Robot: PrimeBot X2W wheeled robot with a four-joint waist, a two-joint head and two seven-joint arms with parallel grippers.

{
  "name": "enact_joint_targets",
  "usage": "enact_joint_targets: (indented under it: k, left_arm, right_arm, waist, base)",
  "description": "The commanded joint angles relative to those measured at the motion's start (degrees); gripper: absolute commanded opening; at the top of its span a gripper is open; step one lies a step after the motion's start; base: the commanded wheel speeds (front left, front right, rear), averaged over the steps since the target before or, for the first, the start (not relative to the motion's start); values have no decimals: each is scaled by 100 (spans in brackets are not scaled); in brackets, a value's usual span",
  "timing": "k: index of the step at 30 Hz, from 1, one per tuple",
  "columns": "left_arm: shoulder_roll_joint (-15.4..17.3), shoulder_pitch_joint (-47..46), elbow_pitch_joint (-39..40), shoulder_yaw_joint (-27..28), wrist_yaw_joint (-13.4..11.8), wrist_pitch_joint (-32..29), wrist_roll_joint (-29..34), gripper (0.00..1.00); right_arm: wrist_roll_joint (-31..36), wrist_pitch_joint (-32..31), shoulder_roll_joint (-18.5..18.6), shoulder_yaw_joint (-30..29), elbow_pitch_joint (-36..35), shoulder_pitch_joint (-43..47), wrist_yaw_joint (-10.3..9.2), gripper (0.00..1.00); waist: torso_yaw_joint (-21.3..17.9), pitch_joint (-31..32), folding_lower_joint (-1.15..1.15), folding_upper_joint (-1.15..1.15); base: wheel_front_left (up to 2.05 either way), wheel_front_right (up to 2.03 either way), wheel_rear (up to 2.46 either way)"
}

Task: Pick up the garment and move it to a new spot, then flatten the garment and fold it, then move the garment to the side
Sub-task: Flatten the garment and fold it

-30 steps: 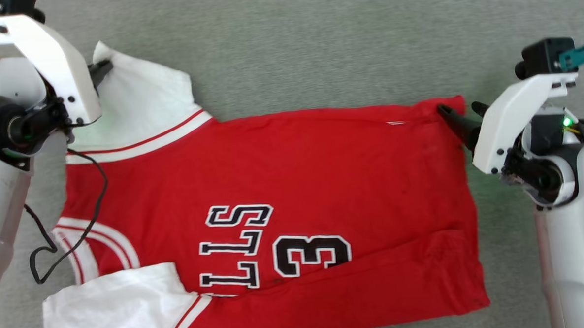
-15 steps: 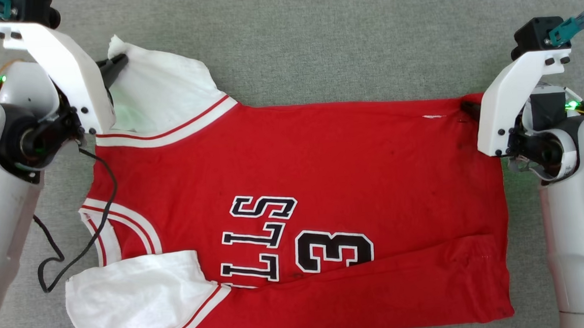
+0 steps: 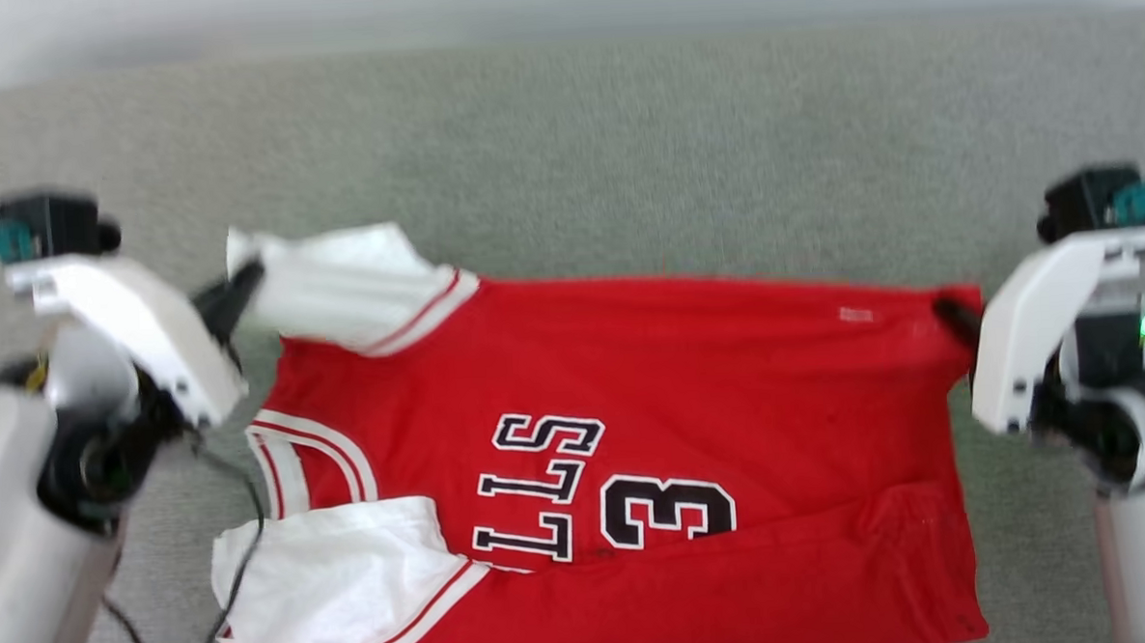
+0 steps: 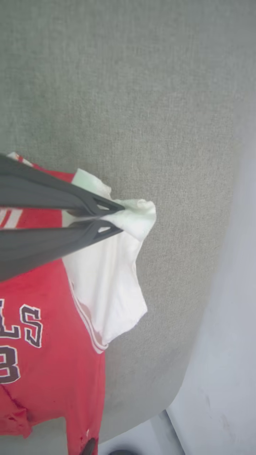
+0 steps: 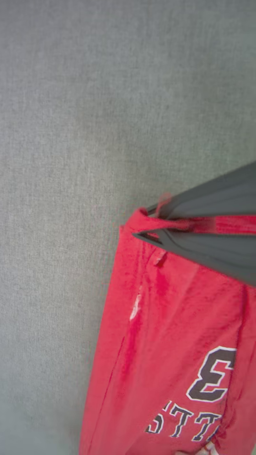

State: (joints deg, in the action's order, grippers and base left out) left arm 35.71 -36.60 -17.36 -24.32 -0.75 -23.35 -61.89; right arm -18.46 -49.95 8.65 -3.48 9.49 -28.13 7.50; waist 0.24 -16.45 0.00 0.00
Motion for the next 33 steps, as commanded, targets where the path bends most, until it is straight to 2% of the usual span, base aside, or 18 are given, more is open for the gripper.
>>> enact_joint_targets:
  k: [1,9,14,15,16,17,21,24,28,33]
  left_arm:
    - [33,444,115,101,-81,146,-124,0]
    - [-68,2135,463,242,-429,518,-543,0]
    - [-300,2822,434,143,-530,551,-763,0]
    - [-341,2913,395,123,-532,569,-780,34]
    - [-364,2987,337,87,-522,578,-768,95]
    - [-401,3044,289,44,-479,576,-763,100]
    - [-496,3127,139,-89,-402,824,-557,100]
    - [-468,3051,157,-119,-410,1284,-177,100]
    - [-481,2974,400,-242,-645,1768,362,100]
    - [-483,2939,809,-213,-978,2348,847,100]
  right_arm:
    - [-75,21,-48,-60,-133,363,-3,0]
    - [-317,94,-264,-418,-363,1604,-2,0]
    - [-350,369,-390,-506,-115,2135,-2,0]
    - [-359,435,-411,-499,-47,2211,-2,24]
    - [-364,523,-423,-491,18,2276,-2,84]
    - [-370,612,-431,-473,77,2340,-2,100]
    - [-395,1123,-463,-353,151,2546,-3,100]
    - [-415,1605,-406,-190,-71,2583,-2,100]
    - [-454,1983,-307,-84,-472,2719,-2,100]
    - [-483,1782,-170,-283,-804,2776,-2,100]
  waist:
    - [101,371,0,0]
    - [196,762,0,0]
    - [194,841,0,0]
    - [193,850,0,0]
    - [188,863,0,0]
    - [183,870,0,0]
    - [151,948,0,0]
    - [112,1056,0,0]
    - [54,1260,0,0]
    - [31,1512,0,0]
  base:
    - [0,0,0]
    - [0,0,0]
    - [0,0,0]
    - [0,0,0]
    - [0,0,0]
    - [0,0,0]
    - [0,0,0]
    - [0,0,0]
    - [0,0,0]
    - [0,0,0]
